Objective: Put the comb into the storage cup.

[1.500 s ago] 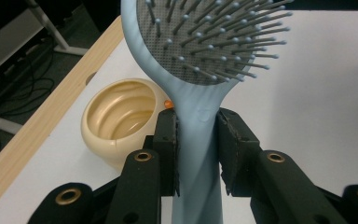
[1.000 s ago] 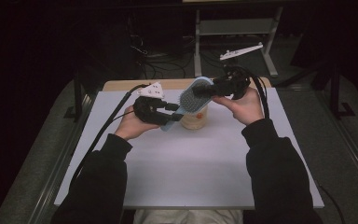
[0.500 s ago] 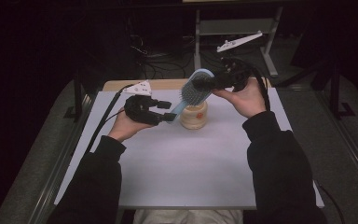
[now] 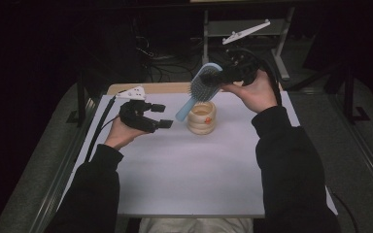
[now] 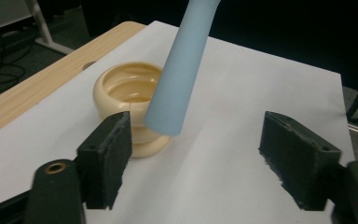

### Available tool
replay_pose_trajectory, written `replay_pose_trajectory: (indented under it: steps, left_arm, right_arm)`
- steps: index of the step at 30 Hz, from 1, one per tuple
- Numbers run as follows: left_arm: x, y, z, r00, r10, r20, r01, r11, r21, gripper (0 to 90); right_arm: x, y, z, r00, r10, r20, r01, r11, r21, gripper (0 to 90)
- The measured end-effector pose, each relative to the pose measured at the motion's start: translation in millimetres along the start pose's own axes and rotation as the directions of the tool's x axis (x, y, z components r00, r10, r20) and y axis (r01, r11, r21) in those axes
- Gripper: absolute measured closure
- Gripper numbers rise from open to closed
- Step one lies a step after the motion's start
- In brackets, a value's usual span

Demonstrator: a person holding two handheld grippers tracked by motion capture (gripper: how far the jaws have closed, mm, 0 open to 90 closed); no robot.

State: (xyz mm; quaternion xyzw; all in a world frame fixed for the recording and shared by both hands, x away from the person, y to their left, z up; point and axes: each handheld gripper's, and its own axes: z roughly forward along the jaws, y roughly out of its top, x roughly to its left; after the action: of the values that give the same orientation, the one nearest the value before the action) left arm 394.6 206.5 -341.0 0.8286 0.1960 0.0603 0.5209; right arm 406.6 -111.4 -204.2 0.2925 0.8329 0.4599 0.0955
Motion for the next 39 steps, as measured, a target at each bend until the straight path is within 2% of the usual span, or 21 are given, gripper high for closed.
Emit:
replay_pose_trajectory:
  steps: [3,5,10,13,16,19,25,29,33,39]
  left_arm:
    - [1.4,-5.4,-2.8,1.0,-0.001,-0.004,0.001,1.0,0.003,20.2]
    - [1.0,-8.4,-4.3,0.9999,-0.006,-0.015,0.006,1.0,0.001,14.6]
    - [4.6,-18.5,-8.5,0.9983,-0.05,-0.029,0.05,0.9988,0.001,0.2]
    - [7.5,-25.7,-13.3,0.9969,-0.07,-0.035,0.07,0.9975,-0.013,0.0]
    - [9.4,-35.0,-18.9,0.9961,-0.086,-0.023,0.085,0.9961,-0.025,0.0]
    - [9.3,-46.5,-24.8,0.9955,-0.081,-0.049,0.08,0.9966,-0.018,0.0]
    - [11.3,-70.3,-37.9,0.9905,-0.102,-0.092,0.096,0.9928,-0.071,0.0]
    - [10.5,-77.8,-44.9,0.9878,-0.103,-0.117,0.094,0.9927,-0.075,0.0]
    - [7.1,-82.7,-52.1,0.9867,-0.096,-0.131,0.083,0.9913,-0.102,0.0]
    - [6.1,-97.2,-62.8,0.9805,-0.108,-0.165,0.084,0.9858,-0.146,0.0]
  right_arm:
    - [0.4,6.0,-2.0,0.9999,-0.007,0.013,0.007,1.0,0.01,54.9]
    - [0.7,10.6,-3.2,0.9995,-0.02,0.023,0.019,0.999,0.028,54.9]
    - [-0.9,20.2,-7.2,0.9987,-0.032,0.039,0.031,0.999,0.032,54.9]
    - [-3.5,24.7,-9.5,0.9986,-0.031,0.044,0.029,0.999,0.028,54.8]
    - [-7.2,28.8,-13.5,0.9979,-0.031,0.057,0.03,0.999,0.02,54.7]
    - [-11.3,33.1,-18.4,0.997,-0.032,0.07,0.03,0.999,0.025,54.6]
    - [-21.9,36.3,-22.5,0.9944,-0.021,0.104,0.018,1.0,0.023,54.6]
    - [-28.3,35.4,-21.0,0.9937,-0.016,0.111,0.012,0.999,0.032,54.6]
    - [-34.3,34.7,-20.6,0.9913,-0.011,0.131,0.005,0.999,0.043,54.6]
    - [-41.4,31.7,-20.5,0.9885,-0.008,0.151,0.0,0.998,0.055,54.5]
